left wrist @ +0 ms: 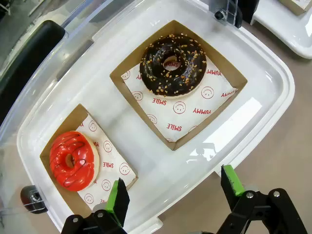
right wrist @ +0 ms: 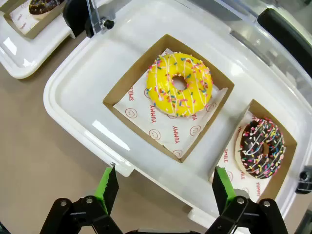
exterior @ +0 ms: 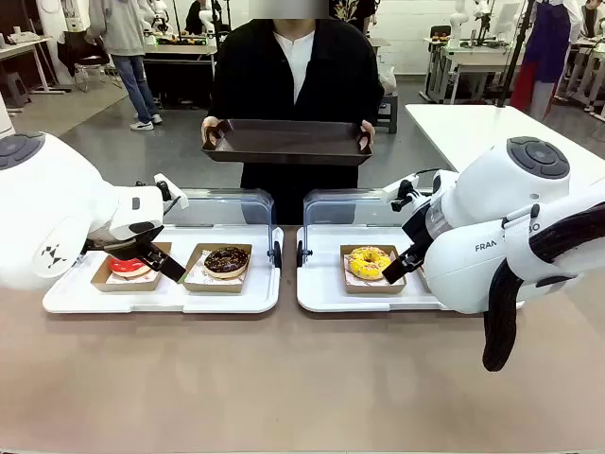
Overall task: Provide the desired donut to the person.
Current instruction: Pick up and lift the Paper togo box containing the Donut pointed at by the person.
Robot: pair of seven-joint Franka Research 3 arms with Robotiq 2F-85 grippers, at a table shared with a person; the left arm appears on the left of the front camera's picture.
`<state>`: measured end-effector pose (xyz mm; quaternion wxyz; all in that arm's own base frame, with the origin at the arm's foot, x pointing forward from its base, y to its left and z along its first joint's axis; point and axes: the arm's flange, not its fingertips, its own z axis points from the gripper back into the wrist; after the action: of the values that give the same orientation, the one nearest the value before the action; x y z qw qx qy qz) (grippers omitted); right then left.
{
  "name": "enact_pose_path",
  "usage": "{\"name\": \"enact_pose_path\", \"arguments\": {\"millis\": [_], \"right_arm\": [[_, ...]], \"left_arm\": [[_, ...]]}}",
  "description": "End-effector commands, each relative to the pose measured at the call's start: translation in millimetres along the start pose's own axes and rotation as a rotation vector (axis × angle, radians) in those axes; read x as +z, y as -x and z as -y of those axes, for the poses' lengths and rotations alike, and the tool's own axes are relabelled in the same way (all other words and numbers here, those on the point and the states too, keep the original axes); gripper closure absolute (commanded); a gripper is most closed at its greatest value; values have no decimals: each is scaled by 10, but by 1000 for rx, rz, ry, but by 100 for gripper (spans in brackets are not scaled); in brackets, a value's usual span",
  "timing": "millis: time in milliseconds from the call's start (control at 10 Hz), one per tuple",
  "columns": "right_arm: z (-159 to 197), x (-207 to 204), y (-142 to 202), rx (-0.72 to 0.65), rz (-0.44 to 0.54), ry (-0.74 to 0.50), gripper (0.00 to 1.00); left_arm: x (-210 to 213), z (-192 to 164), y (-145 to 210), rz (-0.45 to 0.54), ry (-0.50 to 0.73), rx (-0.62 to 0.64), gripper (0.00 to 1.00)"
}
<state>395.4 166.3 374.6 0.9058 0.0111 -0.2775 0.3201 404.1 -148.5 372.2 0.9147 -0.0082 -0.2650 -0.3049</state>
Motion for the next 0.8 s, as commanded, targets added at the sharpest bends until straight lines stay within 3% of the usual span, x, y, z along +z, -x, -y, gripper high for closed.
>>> {"name": "enact_pose_path", "arguments": {"millis": [0,700], "right_arm": [[0,0,0,0,0,0,0],[0,0,0,0,0,0,0]], "left_arm": [[0,1,1,0,0,0,0],[0,1,1,0,0,0,0]]}}
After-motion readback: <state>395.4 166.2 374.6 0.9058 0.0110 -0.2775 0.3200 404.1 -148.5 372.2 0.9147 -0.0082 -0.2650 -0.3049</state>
